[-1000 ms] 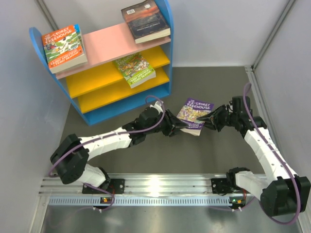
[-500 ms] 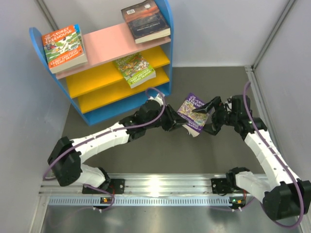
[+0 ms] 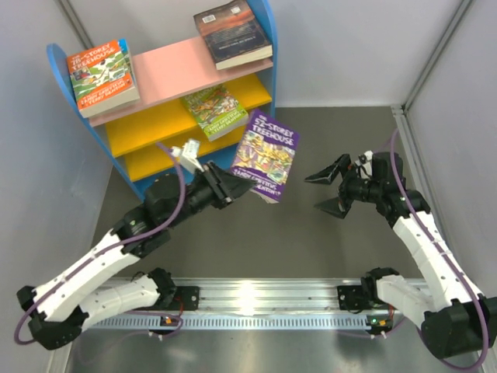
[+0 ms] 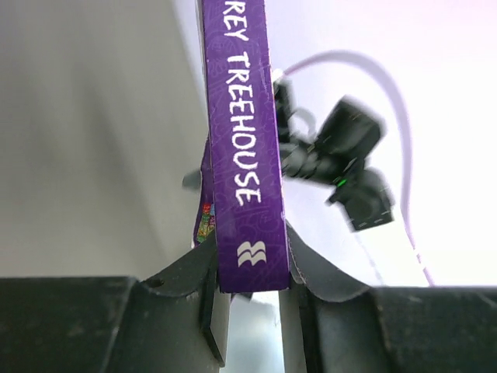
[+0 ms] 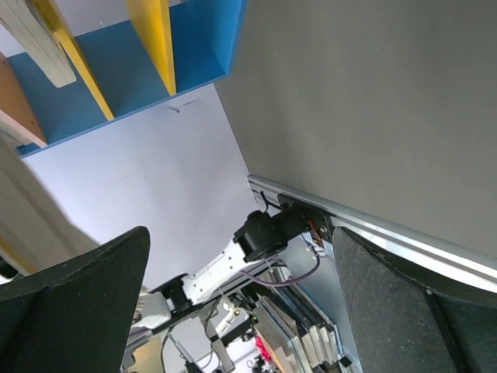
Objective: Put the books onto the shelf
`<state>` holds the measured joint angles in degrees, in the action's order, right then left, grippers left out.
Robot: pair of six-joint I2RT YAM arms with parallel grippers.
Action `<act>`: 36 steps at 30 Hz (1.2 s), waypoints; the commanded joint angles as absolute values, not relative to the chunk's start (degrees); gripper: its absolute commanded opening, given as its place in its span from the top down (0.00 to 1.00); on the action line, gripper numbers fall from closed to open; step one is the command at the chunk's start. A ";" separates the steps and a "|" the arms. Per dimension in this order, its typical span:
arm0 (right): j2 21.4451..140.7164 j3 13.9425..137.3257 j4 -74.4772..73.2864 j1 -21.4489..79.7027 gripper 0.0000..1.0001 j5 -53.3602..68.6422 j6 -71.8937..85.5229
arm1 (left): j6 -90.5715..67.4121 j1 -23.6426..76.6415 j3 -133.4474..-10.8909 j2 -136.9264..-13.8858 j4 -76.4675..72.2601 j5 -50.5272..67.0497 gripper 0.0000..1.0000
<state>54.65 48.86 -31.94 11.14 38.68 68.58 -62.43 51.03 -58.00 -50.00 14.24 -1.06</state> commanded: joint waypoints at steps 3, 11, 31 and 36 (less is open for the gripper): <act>54.49 50.62 -31.55 11.86 0.01 39.20 66.45 | -60.20 51.06 -57.74 -43.69 9.84 -11.07 1.00; 54.49 50.27 -31.55 13.01 0.01 38.94 66.36 | -62.05 51.06 -57.39 -40.08 12.48 -22.22 1.00; 52.91 47.90 -32.34 14.50 0.02 38.94 65.04 | -62.84 28.69 -55.55 -46.49 5.28 -3.80 1.00; 53.00 47.55 -32.52 14.68 0.02 38.85 64.86 | -65.03 21.89 -54.93 -46.67 2.90 4.38 1.00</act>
